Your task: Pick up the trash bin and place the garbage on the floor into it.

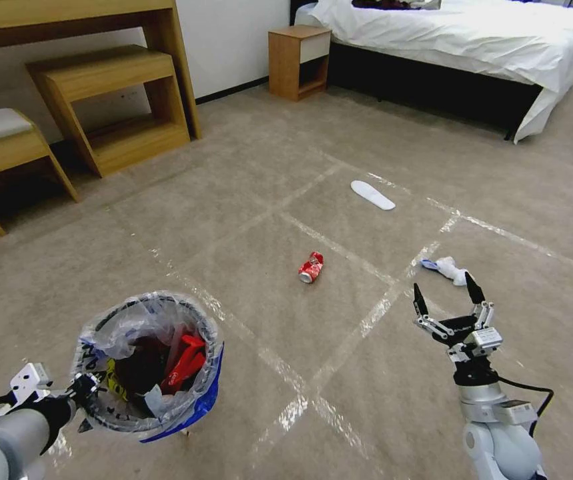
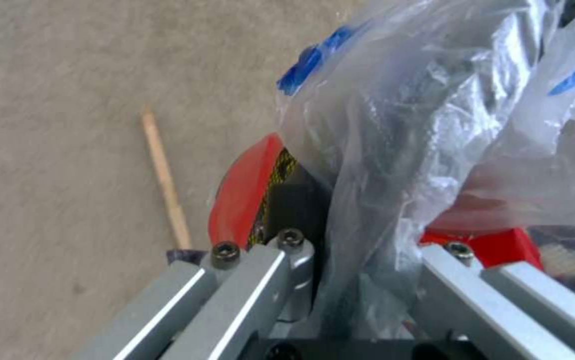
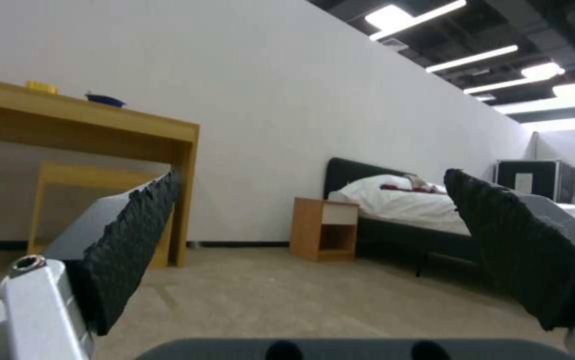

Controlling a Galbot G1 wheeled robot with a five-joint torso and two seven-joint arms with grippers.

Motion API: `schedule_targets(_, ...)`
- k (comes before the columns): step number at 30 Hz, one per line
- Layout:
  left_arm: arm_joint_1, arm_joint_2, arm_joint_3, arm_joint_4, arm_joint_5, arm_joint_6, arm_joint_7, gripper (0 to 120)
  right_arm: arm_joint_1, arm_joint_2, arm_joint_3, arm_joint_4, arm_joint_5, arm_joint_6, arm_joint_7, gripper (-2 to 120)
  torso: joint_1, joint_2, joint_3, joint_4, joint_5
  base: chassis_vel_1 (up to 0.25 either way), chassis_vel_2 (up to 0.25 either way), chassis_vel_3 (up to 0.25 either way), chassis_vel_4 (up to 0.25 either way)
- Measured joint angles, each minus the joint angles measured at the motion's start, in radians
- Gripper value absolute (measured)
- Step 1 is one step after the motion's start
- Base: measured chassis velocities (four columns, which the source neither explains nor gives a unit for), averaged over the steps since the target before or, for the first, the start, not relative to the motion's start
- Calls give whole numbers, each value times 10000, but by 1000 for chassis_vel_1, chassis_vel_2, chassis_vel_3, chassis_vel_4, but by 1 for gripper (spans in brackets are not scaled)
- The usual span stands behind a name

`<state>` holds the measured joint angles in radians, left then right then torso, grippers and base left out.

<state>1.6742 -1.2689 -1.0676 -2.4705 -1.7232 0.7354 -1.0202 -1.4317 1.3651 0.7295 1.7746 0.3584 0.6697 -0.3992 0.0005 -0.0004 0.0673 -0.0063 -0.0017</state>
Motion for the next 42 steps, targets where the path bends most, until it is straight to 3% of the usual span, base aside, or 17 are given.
schedule_targets(35, 30, 231, -39, 125, 12, 0, 14, 0, 123, -2, -171, -232, -271, 224, -26, 100, 0, 0, 0, -1, -3, -188, 185, 183, -190)
schedule_targets(42, 83, 342, -83, 99, -3, 0, 15, 0, 138, 25, -332, -256, -351, 410, 191, 100, 0, 0, -1, 1, -2, -74, 81, 67, -66)
